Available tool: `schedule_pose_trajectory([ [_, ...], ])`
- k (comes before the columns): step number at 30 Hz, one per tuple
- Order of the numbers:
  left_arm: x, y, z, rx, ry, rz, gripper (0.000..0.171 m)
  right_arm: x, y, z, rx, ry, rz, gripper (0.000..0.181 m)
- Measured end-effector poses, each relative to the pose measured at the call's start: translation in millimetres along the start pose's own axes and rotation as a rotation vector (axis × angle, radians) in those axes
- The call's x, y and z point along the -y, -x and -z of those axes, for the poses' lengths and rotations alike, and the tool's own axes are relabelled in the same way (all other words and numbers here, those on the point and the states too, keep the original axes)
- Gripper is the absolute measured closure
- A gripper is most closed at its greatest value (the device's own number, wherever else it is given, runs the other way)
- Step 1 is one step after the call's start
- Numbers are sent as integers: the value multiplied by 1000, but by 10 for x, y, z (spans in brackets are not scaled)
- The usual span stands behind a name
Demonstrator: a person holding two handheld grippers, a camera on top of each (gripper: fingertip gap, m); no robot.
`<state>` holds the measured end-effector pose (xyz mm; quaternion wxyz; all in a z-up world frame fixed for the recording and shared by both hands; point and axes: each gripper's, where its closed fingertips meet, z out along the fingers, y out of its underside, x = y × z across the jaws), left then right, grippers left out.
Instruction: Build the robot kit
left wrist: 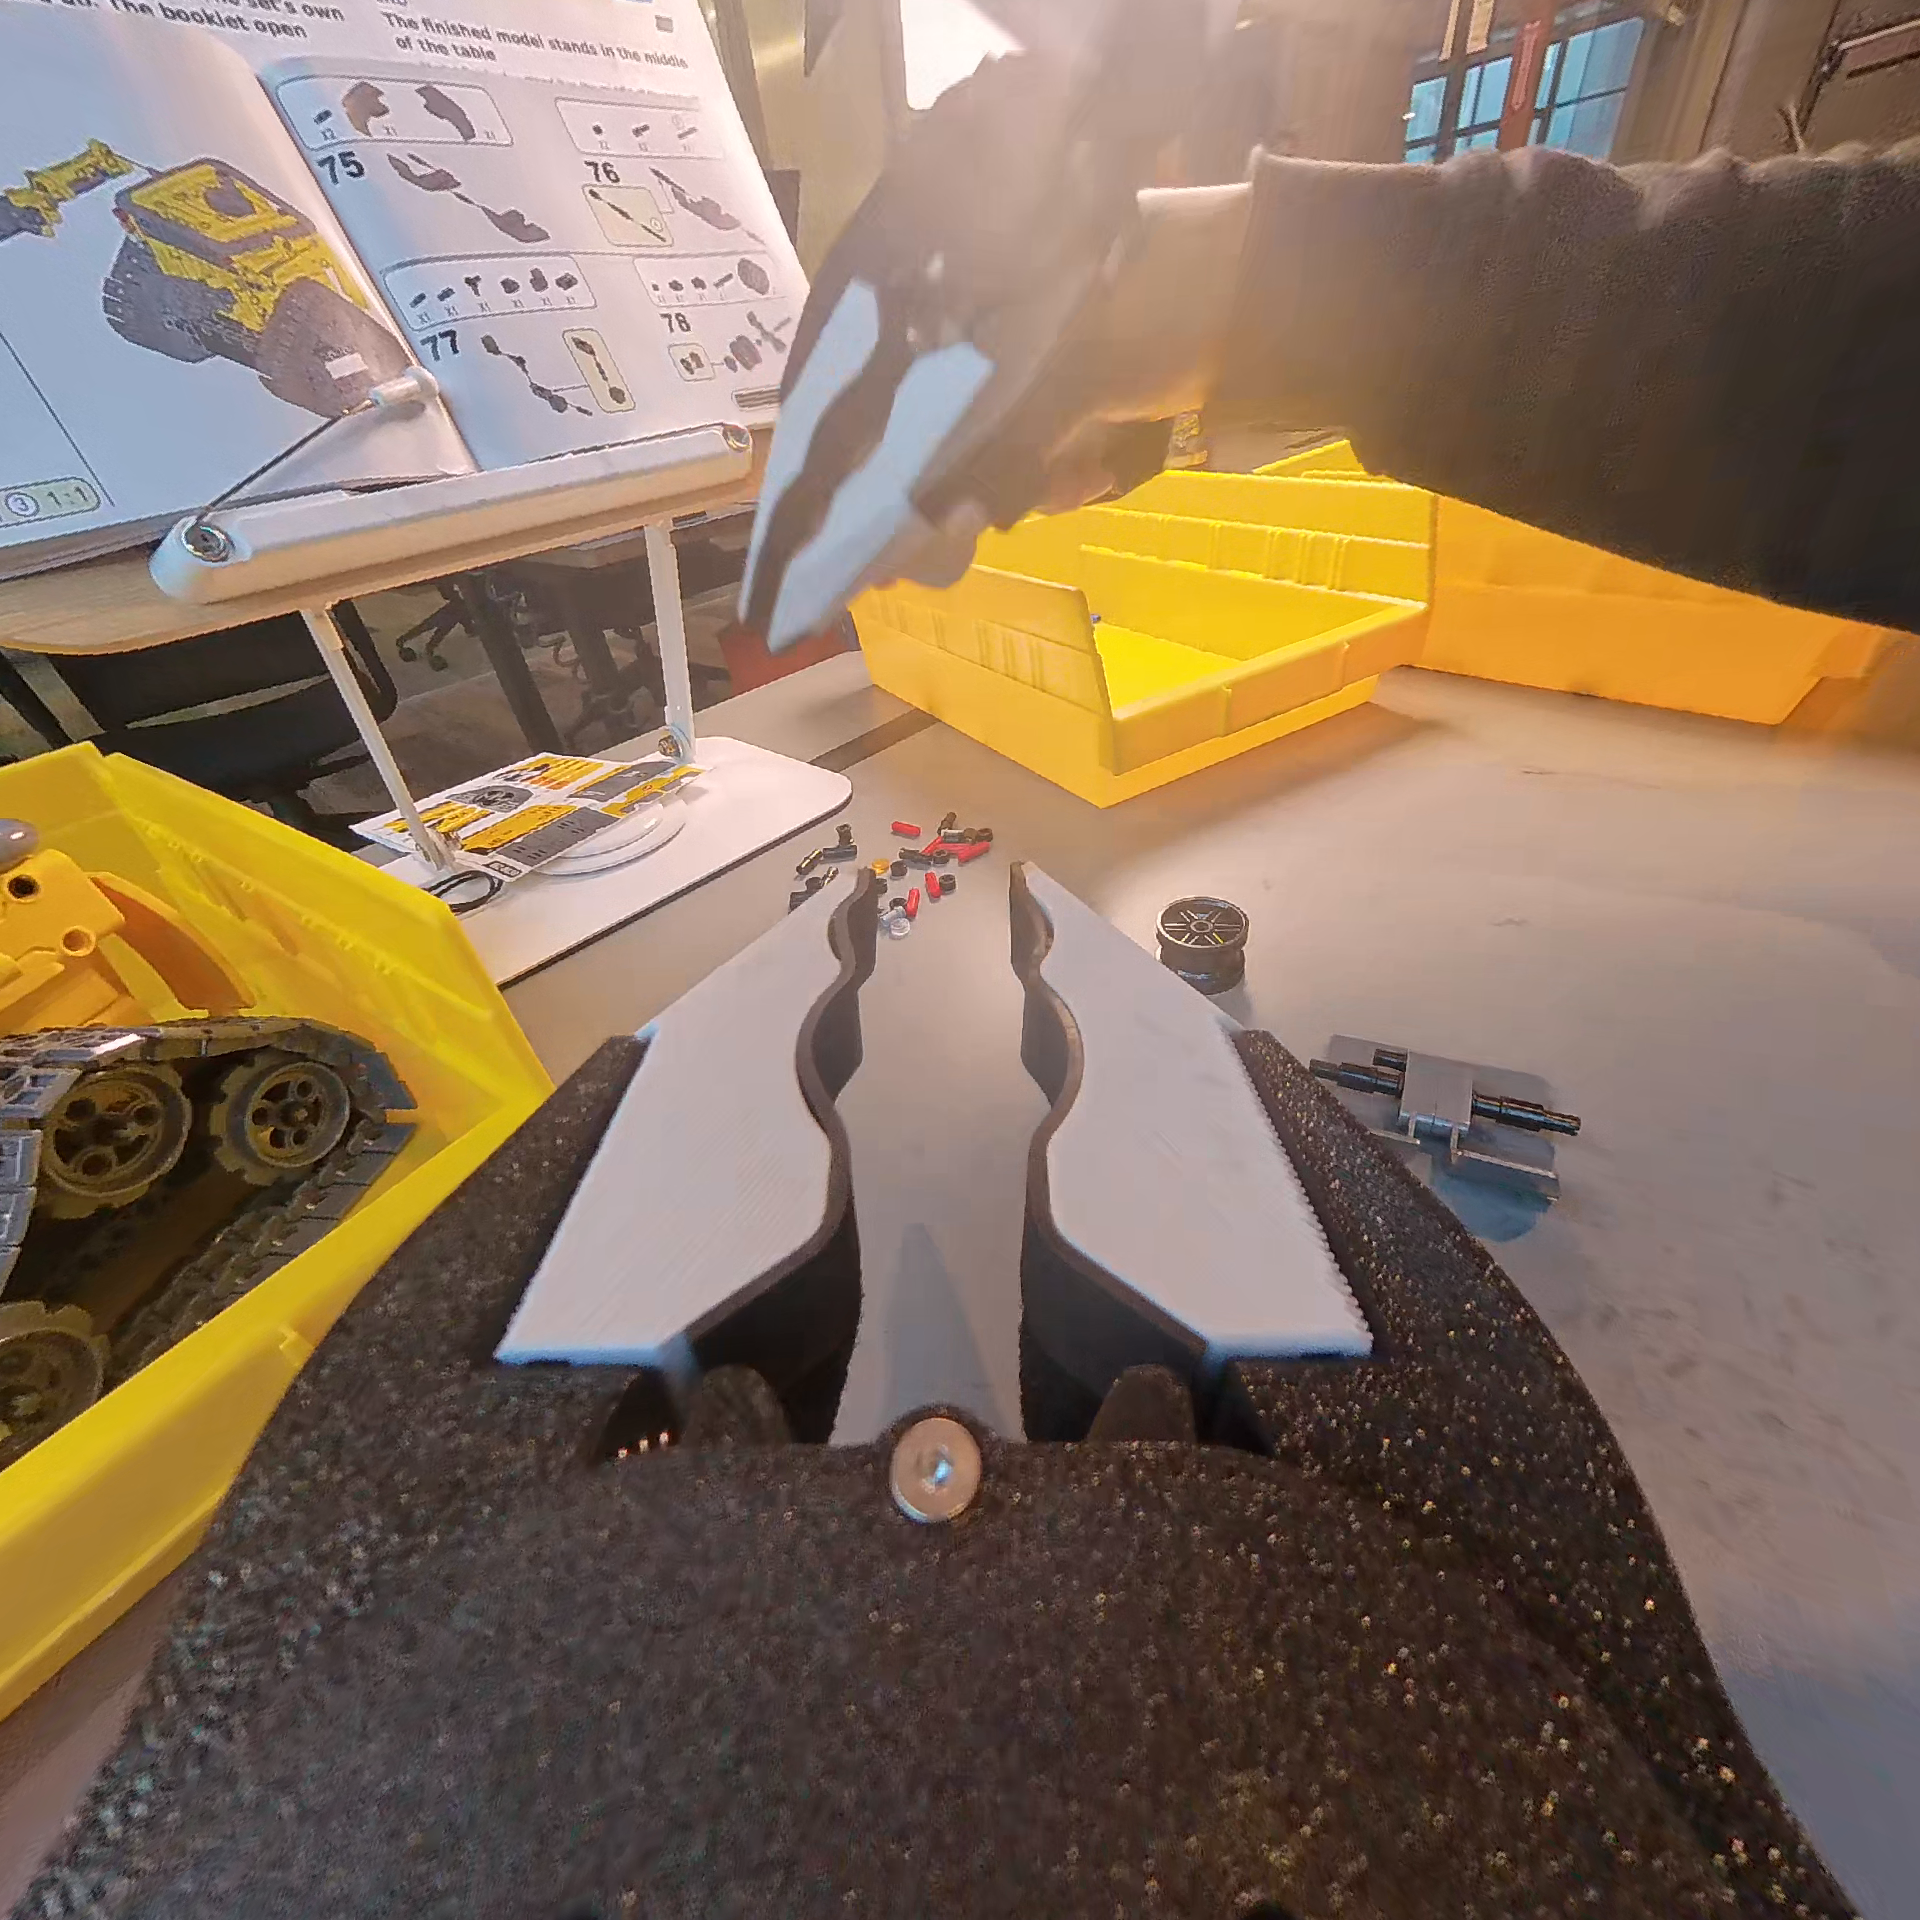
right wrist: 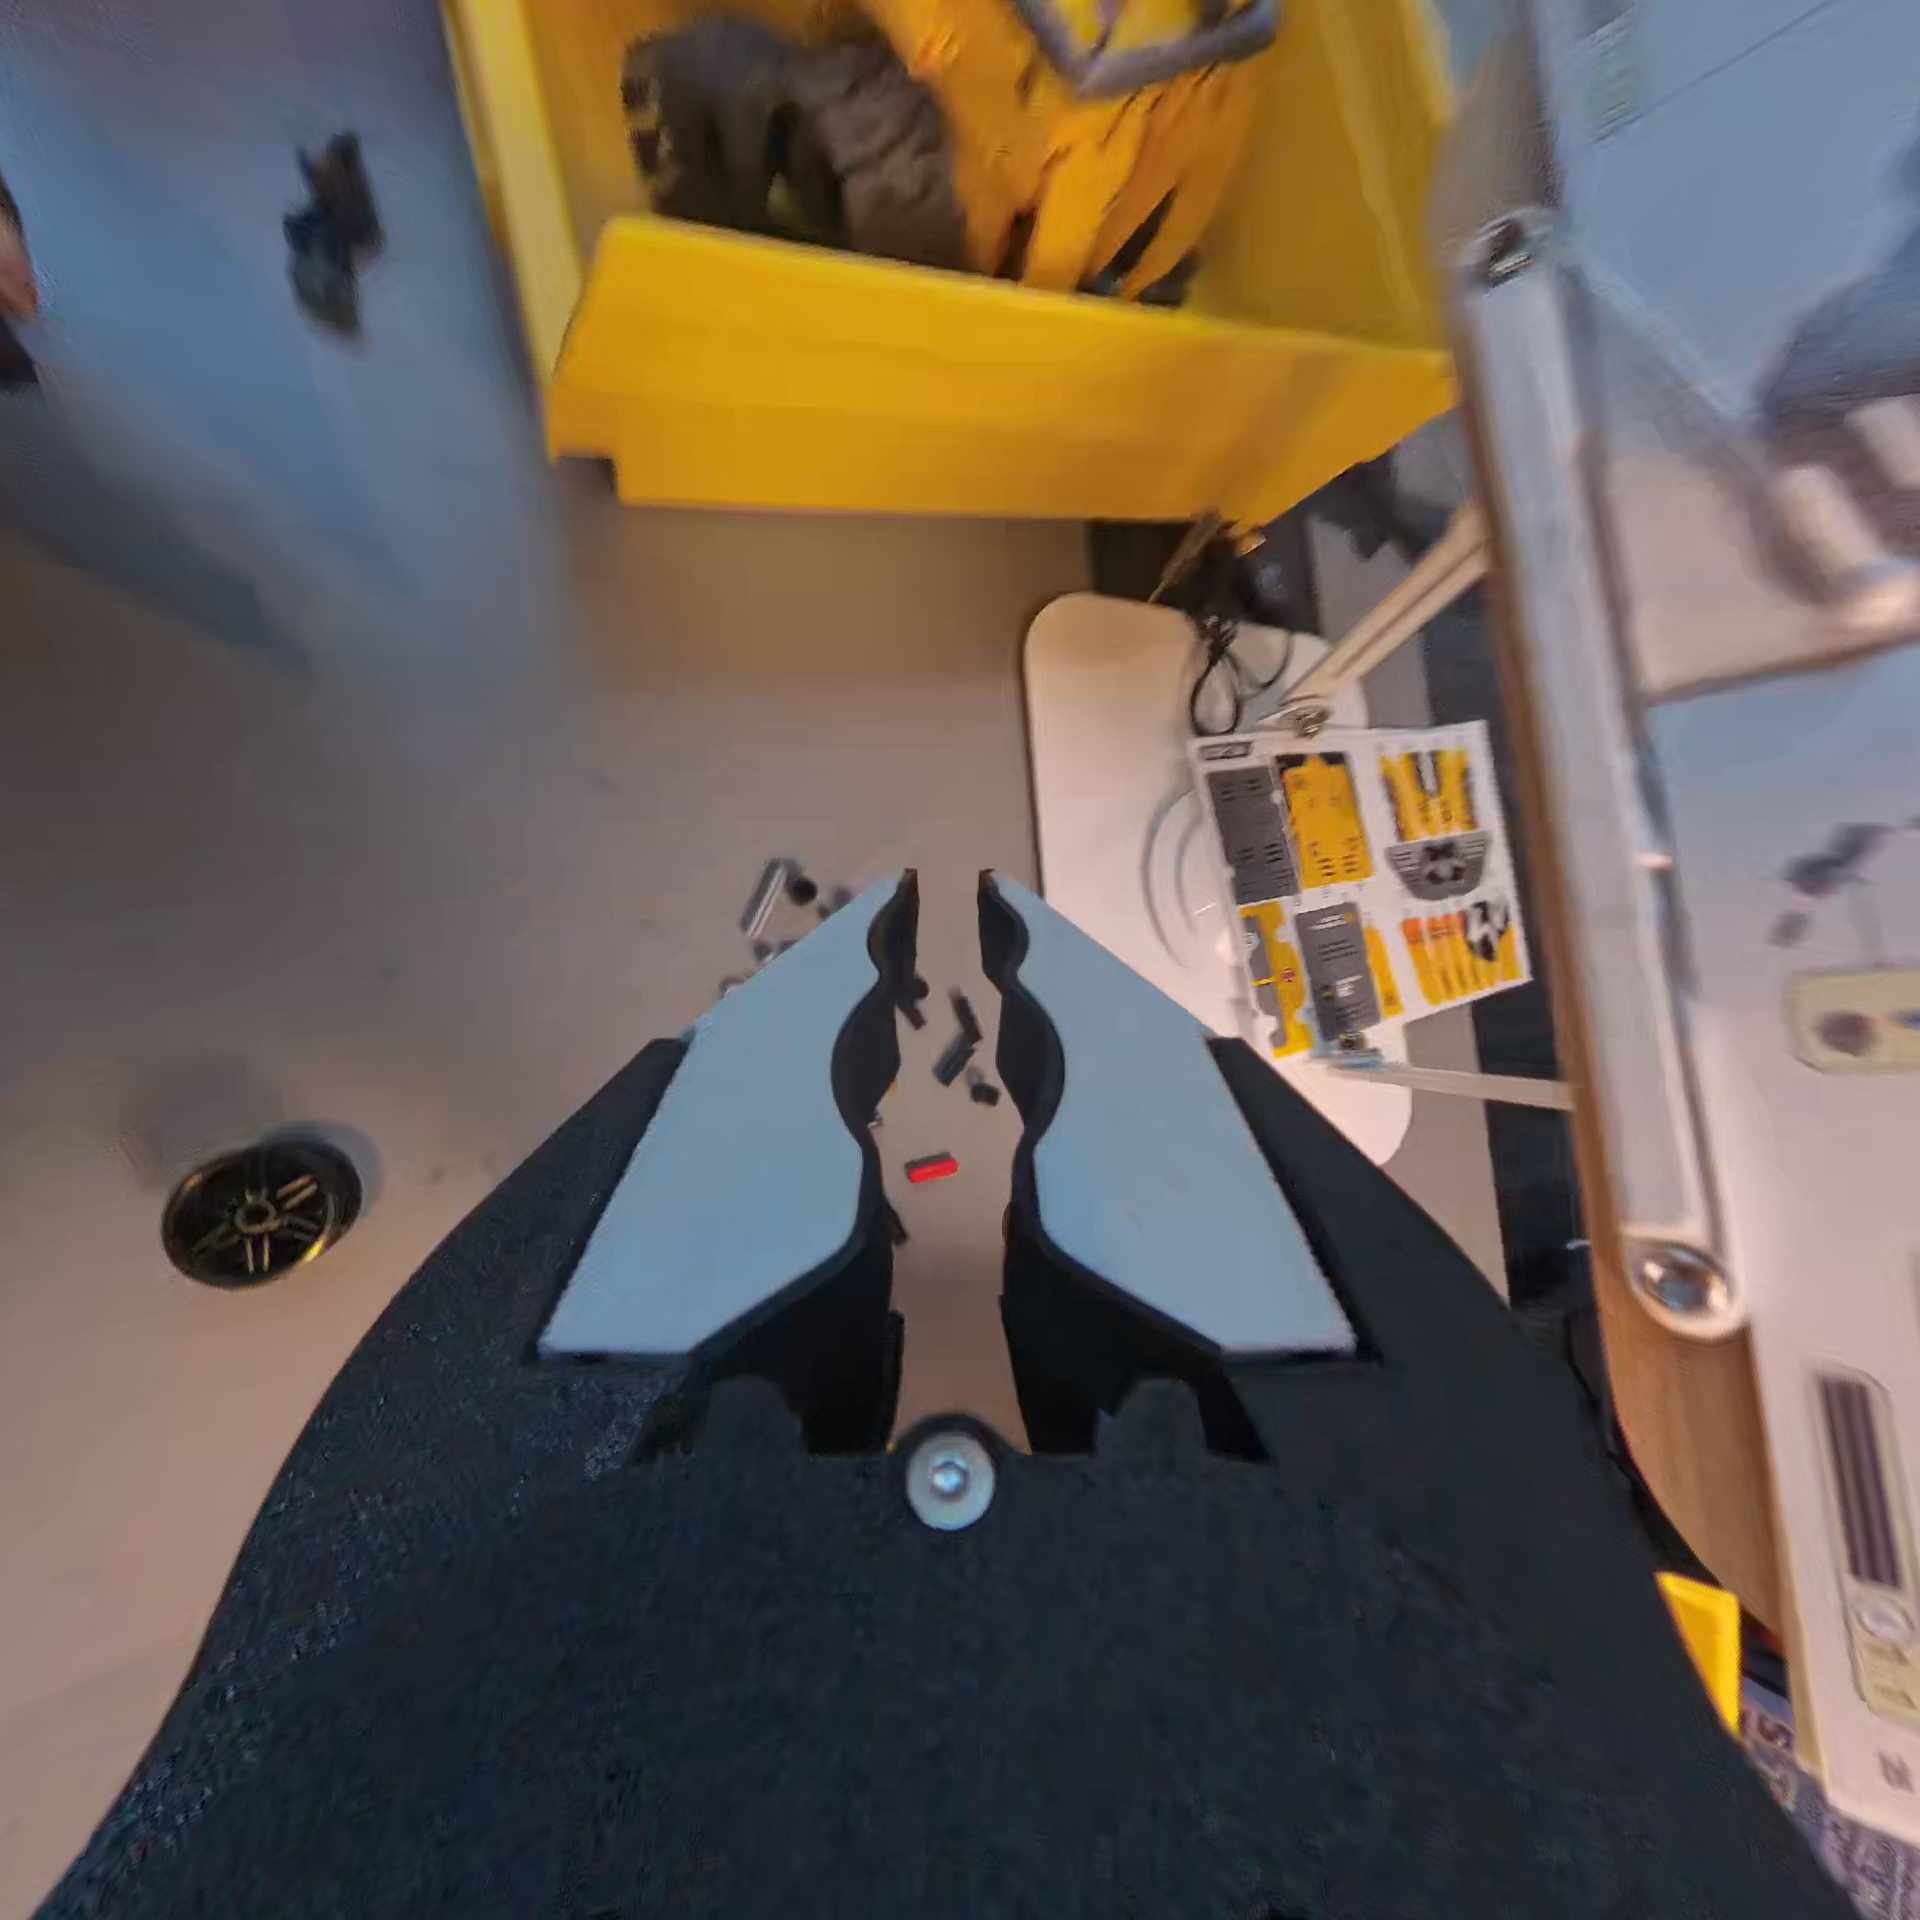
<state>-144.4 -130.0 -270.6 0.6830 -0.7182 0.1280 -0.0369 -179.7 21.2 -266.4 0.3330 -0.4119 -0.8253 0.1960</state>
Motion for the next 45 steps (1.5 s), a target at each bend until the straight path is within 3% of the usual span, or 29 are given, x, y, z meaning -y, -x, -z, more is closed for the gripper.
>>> schedule_pose_trajectory([
  [3, 0, -9, 9, -1, 2, -4, 147, -317, 135, -300, 64, 204, 95, 170],
  [6, 10, -25, 27, -7, -1, -6, 147, -588, 248, -391, 165, 337, 119, 170],
  [15, 2, -99, 0, -48, 5, 9, 148, -845, 461, -422, 325, 510, 238, 171],
  [26, 11, -110, 7, -58, 2, 14, 148, -824, 608, -461, 401, 528, 231, 171],
  [30, 12, -120, 8, -62, 3, 13, 148, -688, 540, -361, 319, 476, 188, 171],
  [34, 25, -103, 18, -55, -2, 23, 147, -302, 530, -125, 134, 270, 18, 168],
  [37, 14, -84, 21, -50, 5, 43, 148, -221, 575, 191, -22, 147, -122, 161],
  [39, 17, -75, 25, -49, 3, 55, 148, -348, 604, 422, -137, 130, -164, 150],
  [42, 20, -72, 27, -50, 1, 63, 148, -785, 614, 709, -272, 204, -228, 137],
  [45, -5, -66, 17, -48, 10, 66, 148, -1348, 735, 770, -254, 329, -314, 128],
])
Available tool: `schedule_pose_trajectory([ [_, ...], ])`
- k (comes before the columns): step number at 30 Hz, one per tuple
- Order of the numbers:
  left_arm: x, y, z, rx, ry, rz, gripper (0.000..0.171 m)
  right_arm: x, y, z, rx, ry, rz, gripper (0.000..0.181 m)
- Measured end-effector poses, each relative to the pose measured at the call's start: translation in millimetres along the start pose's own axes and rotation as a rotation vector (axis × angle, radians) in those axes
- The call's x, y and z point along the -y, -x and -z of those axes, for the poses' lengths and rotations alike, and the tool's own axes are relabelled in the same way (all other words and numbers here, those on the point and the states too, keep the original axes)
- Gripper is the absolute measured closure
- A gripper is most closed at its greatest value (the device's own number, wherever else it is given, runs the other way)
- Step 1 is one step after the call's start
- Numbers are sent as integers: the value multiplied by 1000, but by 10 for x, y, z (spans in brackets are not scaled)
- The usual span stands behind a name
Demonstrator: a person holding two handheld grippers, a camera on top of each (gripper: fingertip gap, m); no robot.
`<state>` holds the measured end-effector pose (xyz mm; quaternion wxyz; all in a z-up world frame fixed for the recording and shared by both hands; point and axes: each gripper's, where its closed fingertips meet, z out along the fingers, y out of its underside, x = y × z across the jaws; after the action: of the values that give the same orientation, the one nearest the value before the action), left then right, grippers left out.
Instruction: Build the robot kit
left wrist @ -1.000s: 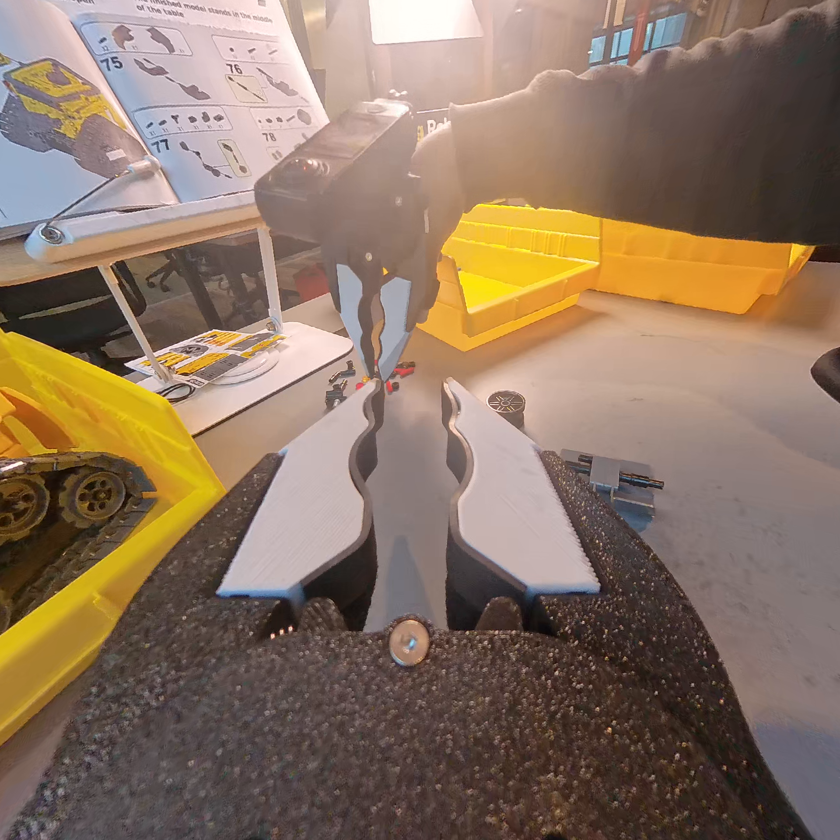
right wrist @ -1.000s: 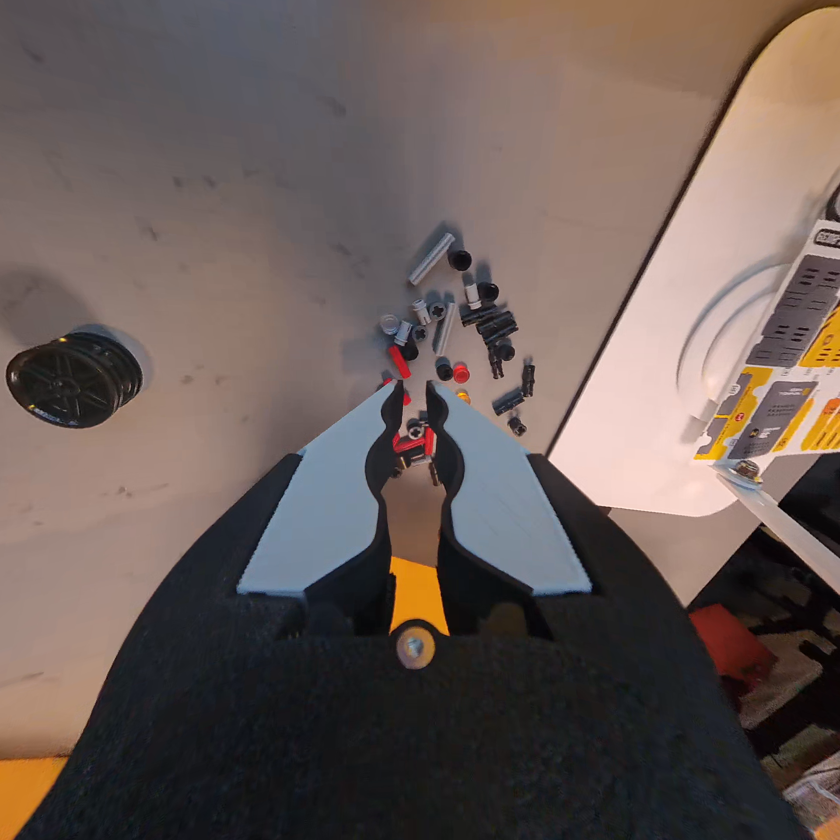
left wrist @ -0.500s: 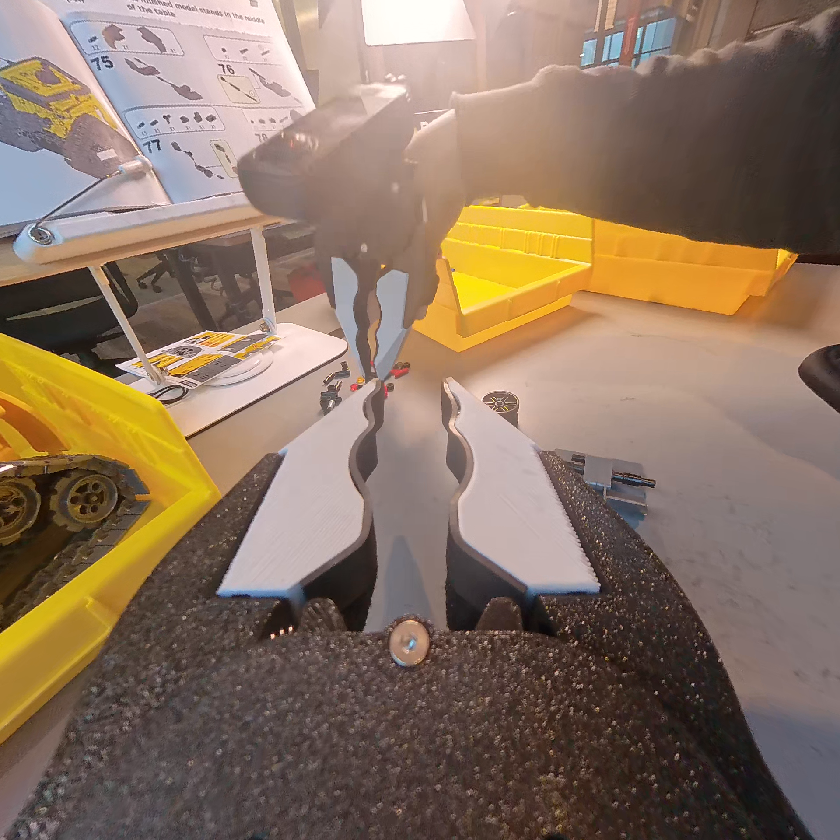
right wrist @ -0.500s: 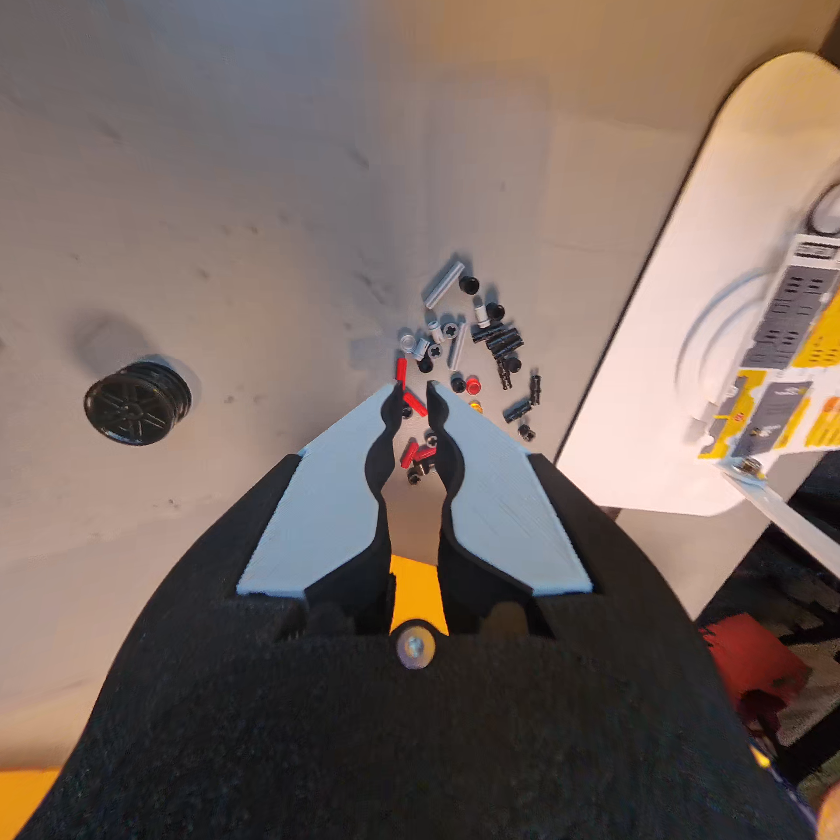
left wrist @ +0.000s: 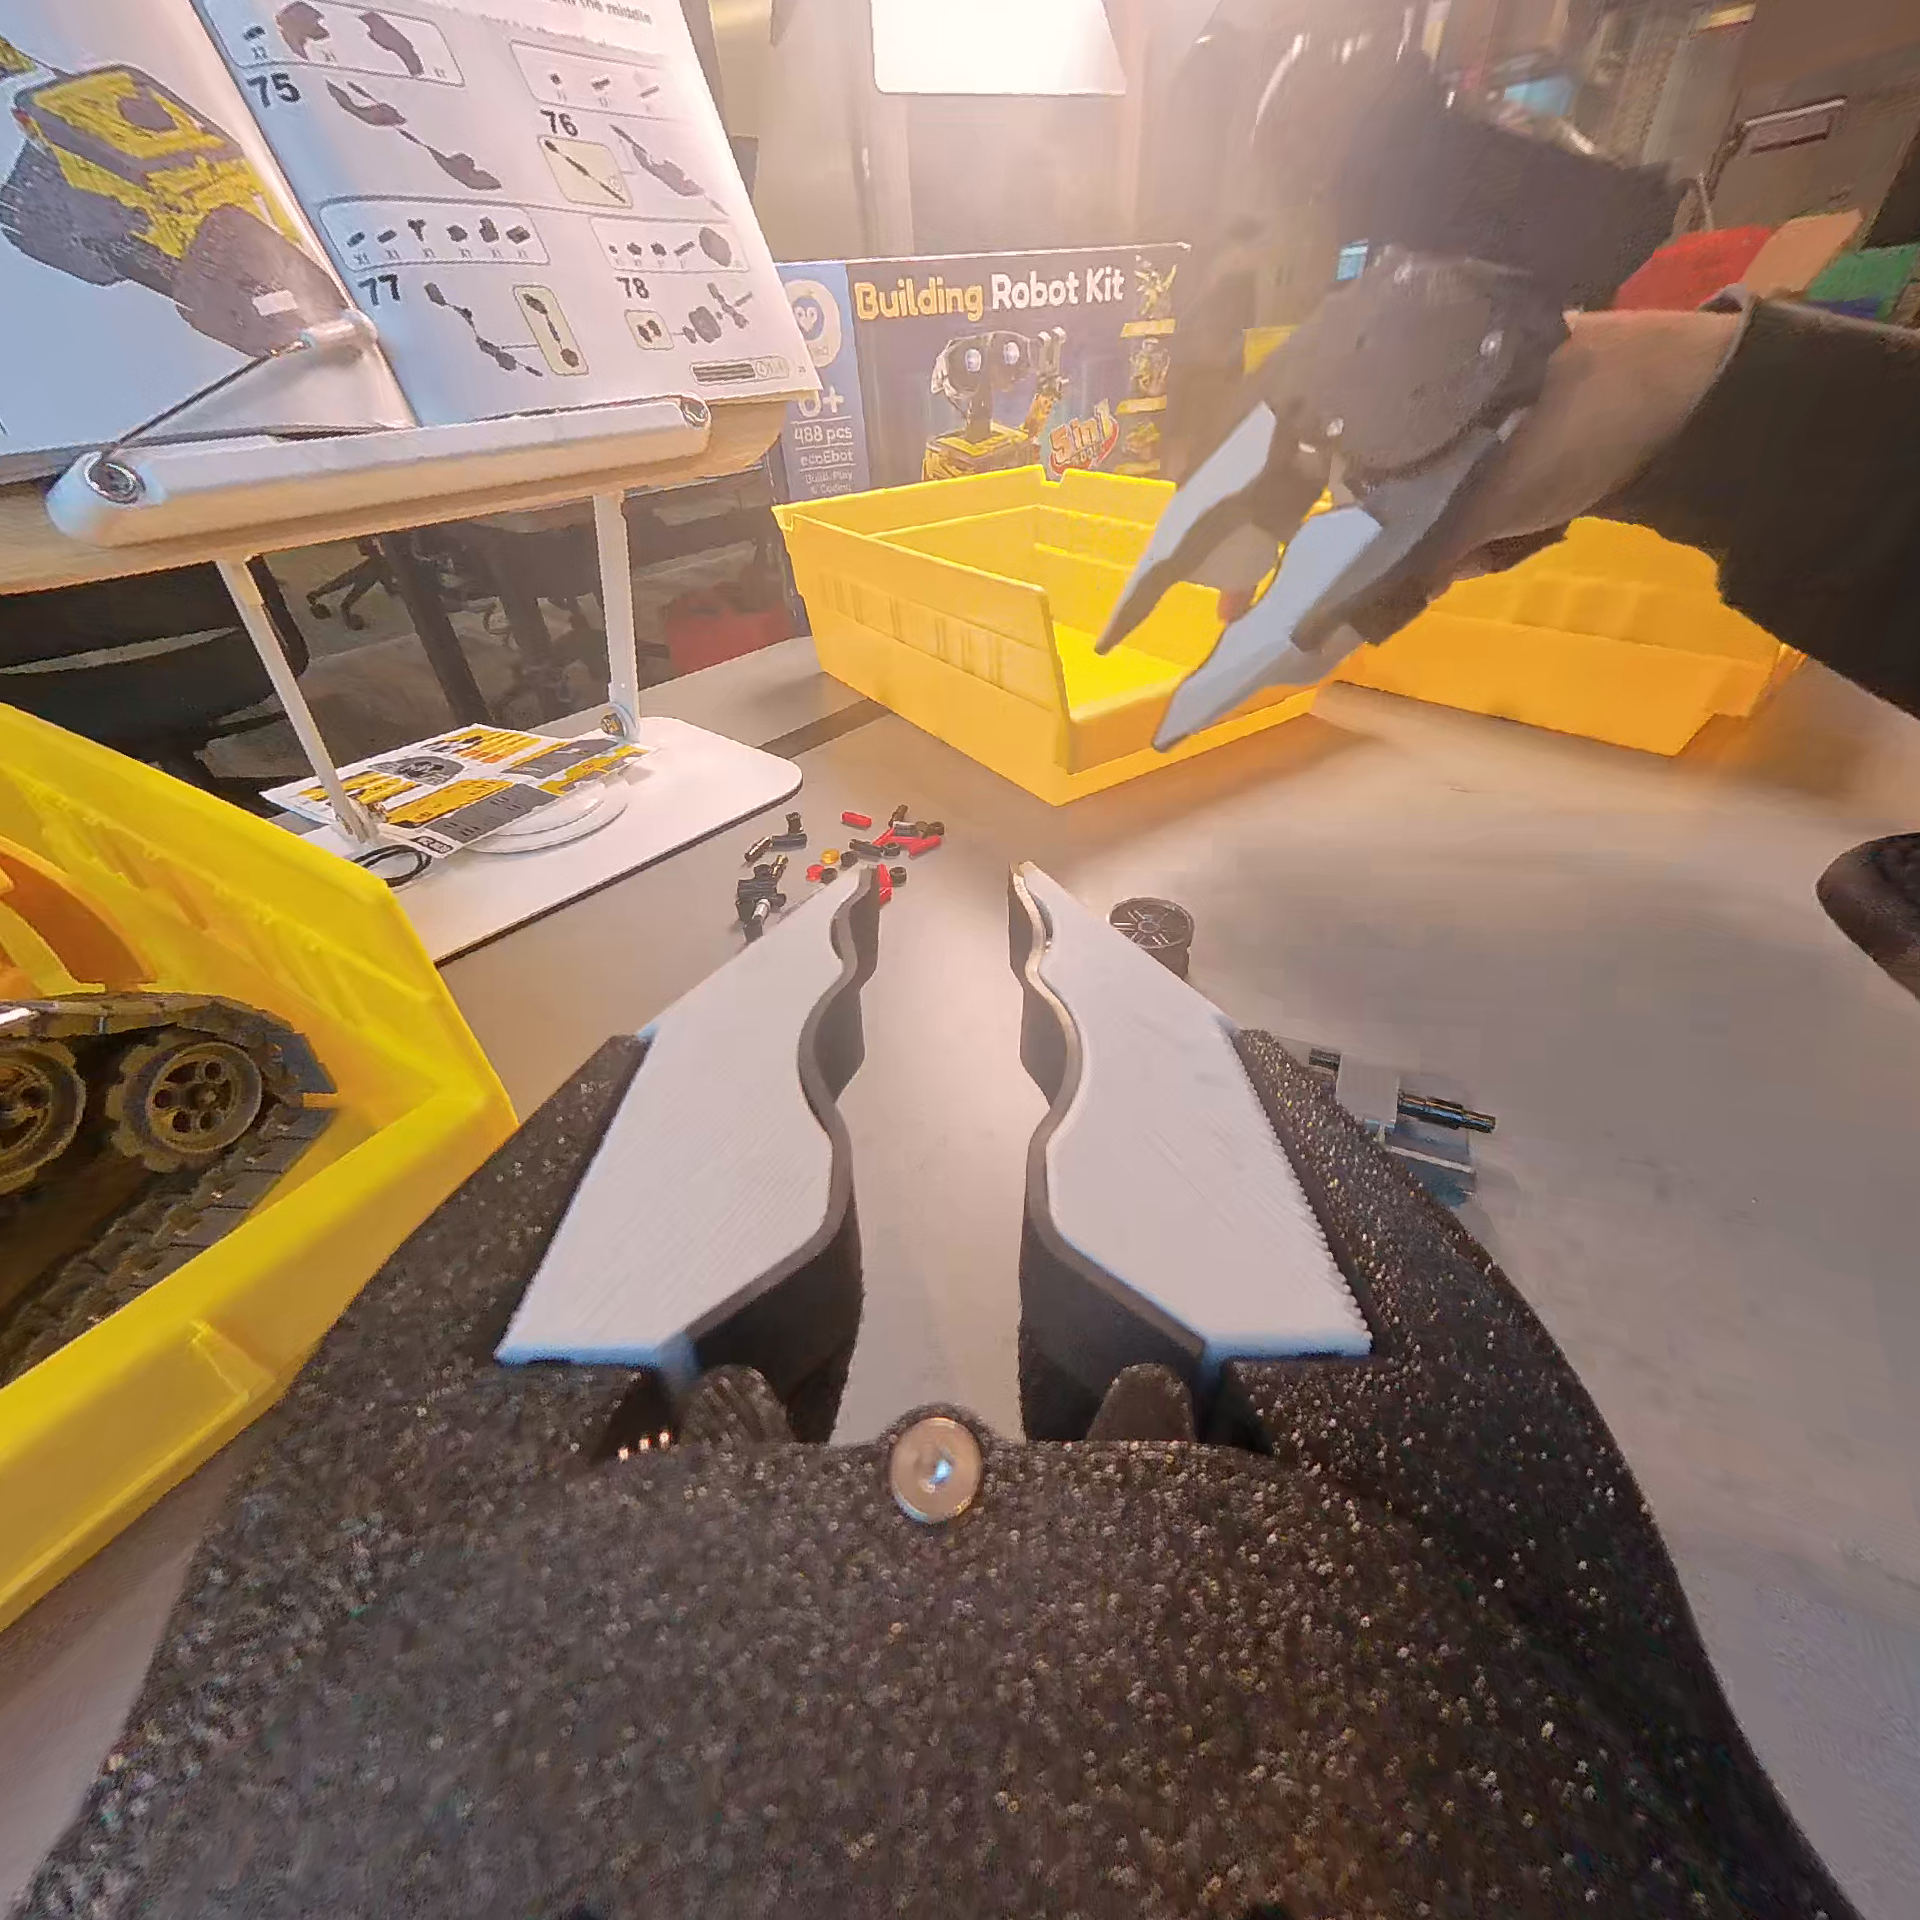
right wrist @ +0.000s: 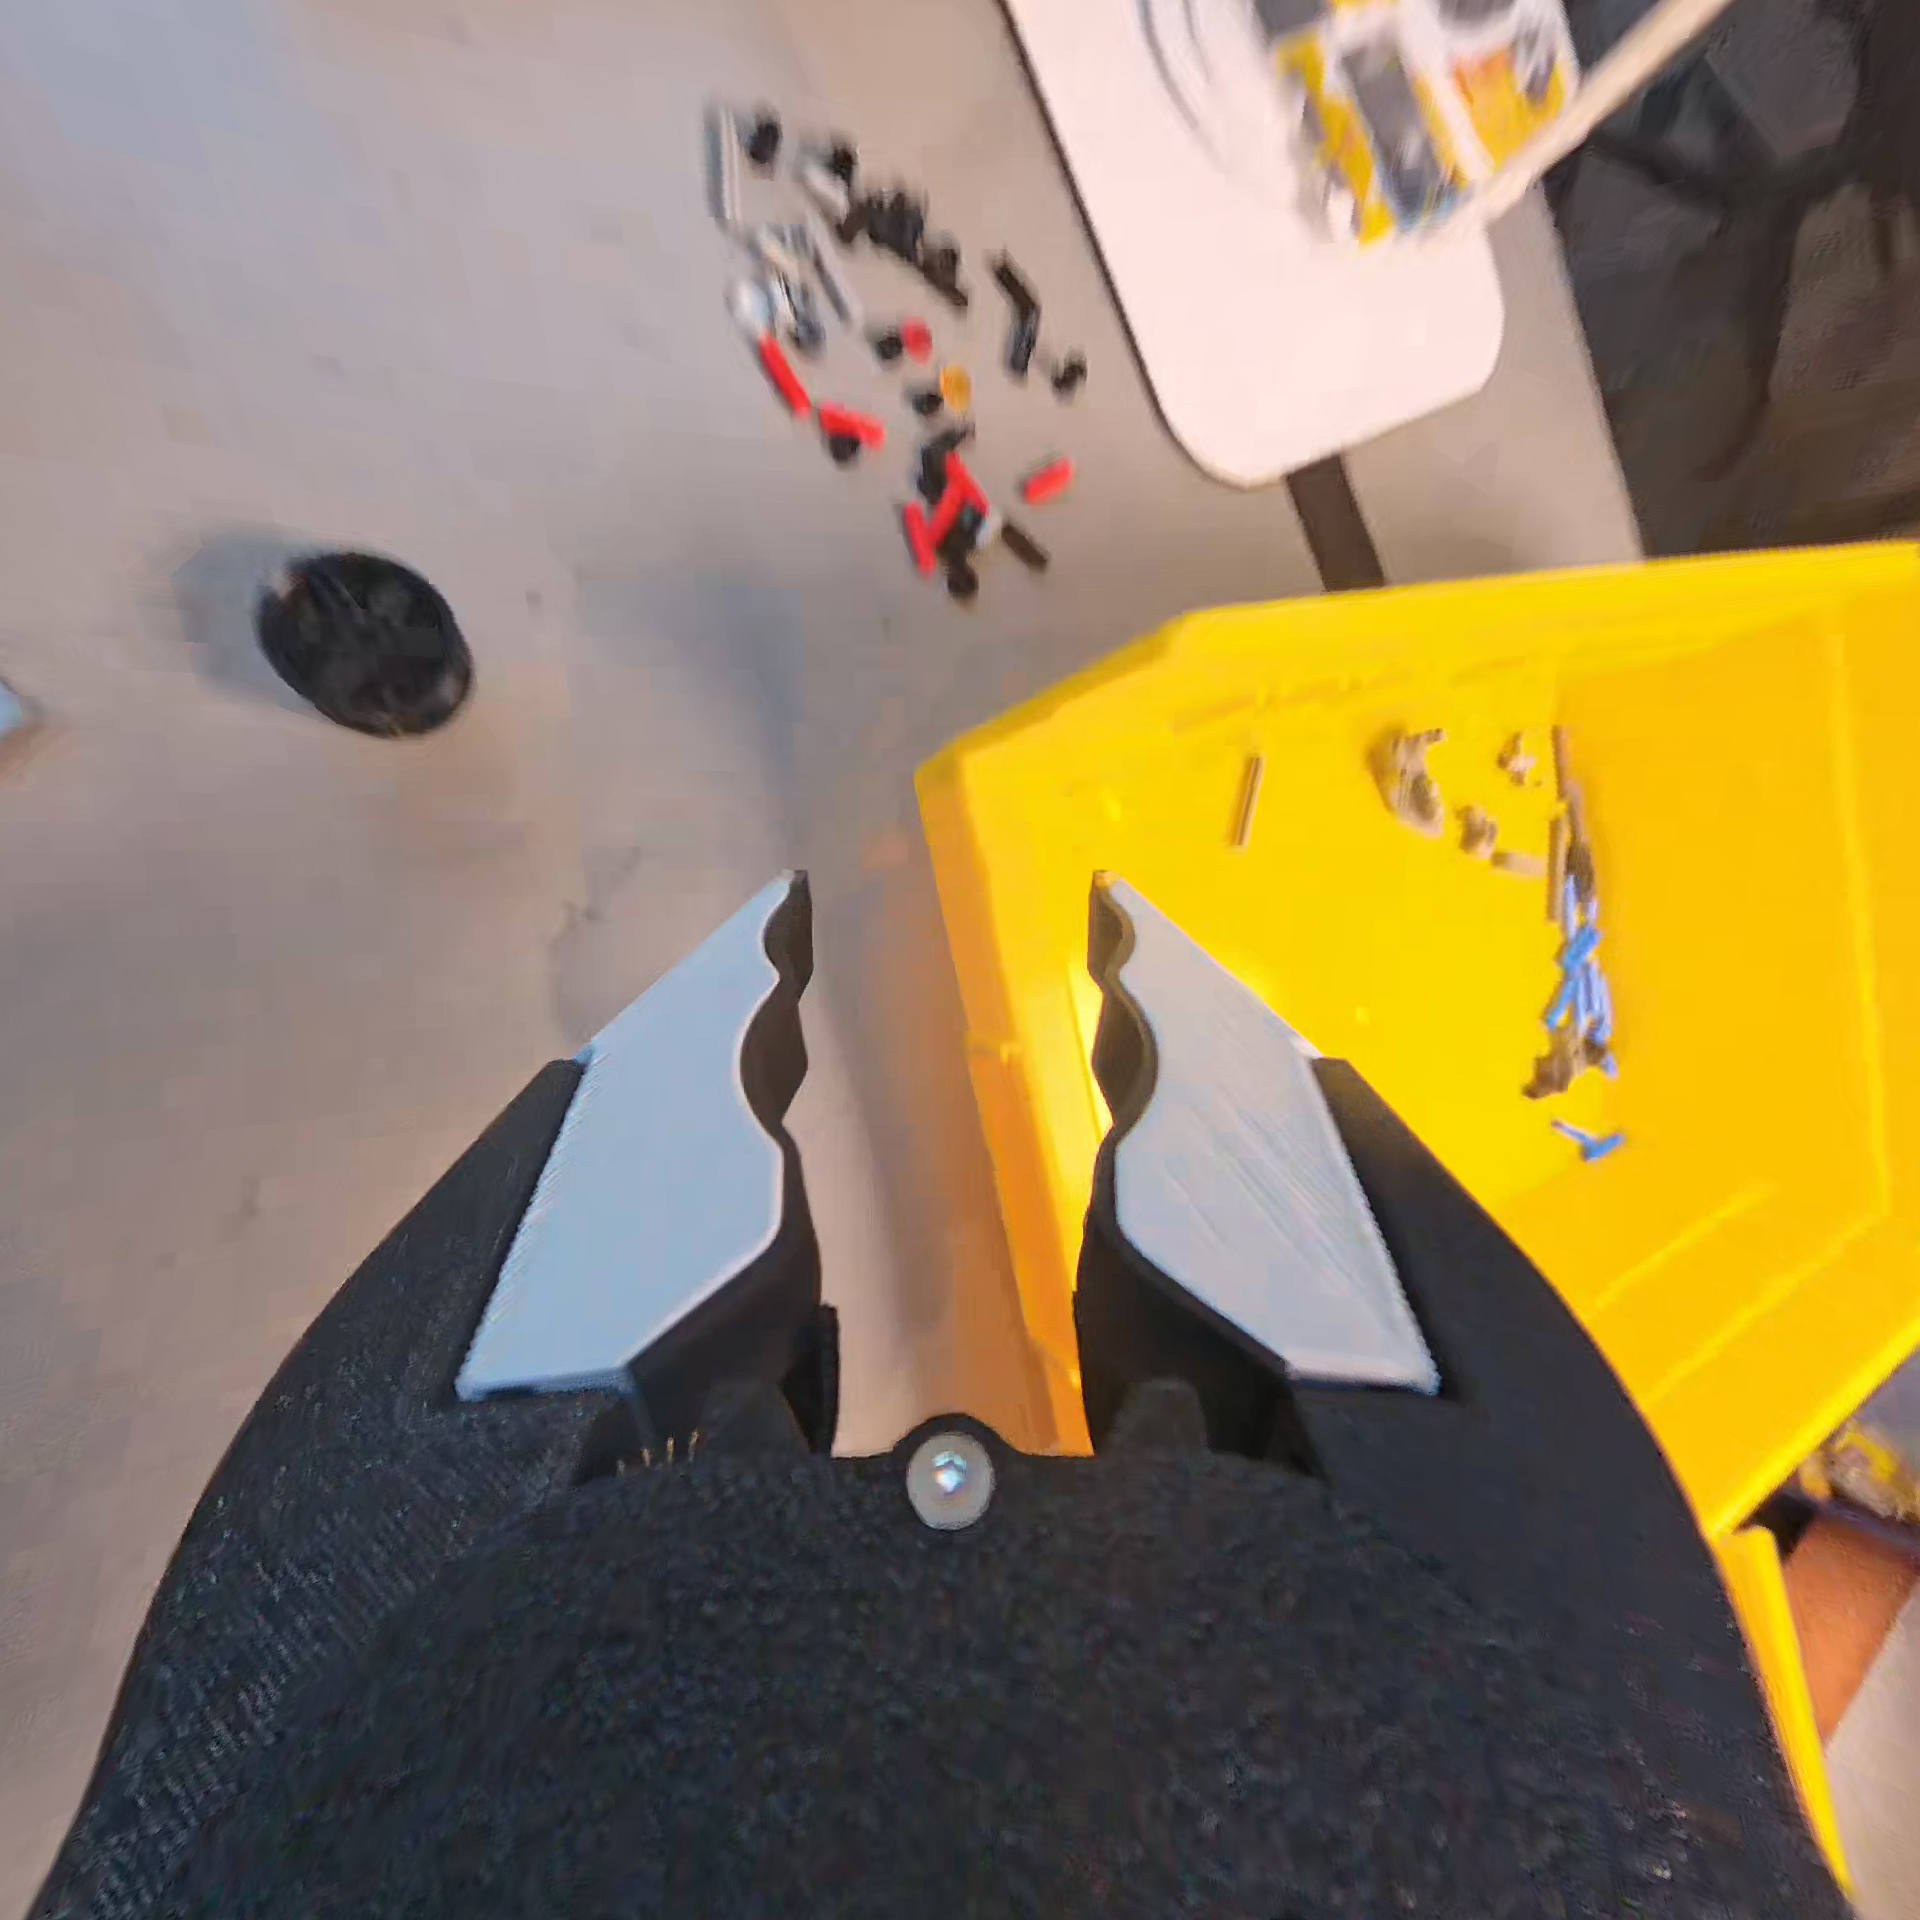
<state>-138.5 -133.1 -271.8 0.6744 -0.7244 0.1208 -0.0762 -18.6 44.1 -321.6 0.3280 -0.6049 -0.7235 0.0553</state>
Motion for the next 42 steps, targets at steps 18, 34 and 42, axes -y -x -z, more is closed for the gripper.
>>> schedule_pose_trajectory([
  [18, -16, 117, 17, 31, 5, 58, 147, -769, -370, -55, -98, 199, -81, 146],
  [34, 1, 91, 37, 25, 1, 60, 148, 703, 285, -713, 114, -272, -483, 154],
  [42, 52, 103, 75, 13, -14, 87, 148, 707, 250, -919, 92, -162, -462, 164],
])
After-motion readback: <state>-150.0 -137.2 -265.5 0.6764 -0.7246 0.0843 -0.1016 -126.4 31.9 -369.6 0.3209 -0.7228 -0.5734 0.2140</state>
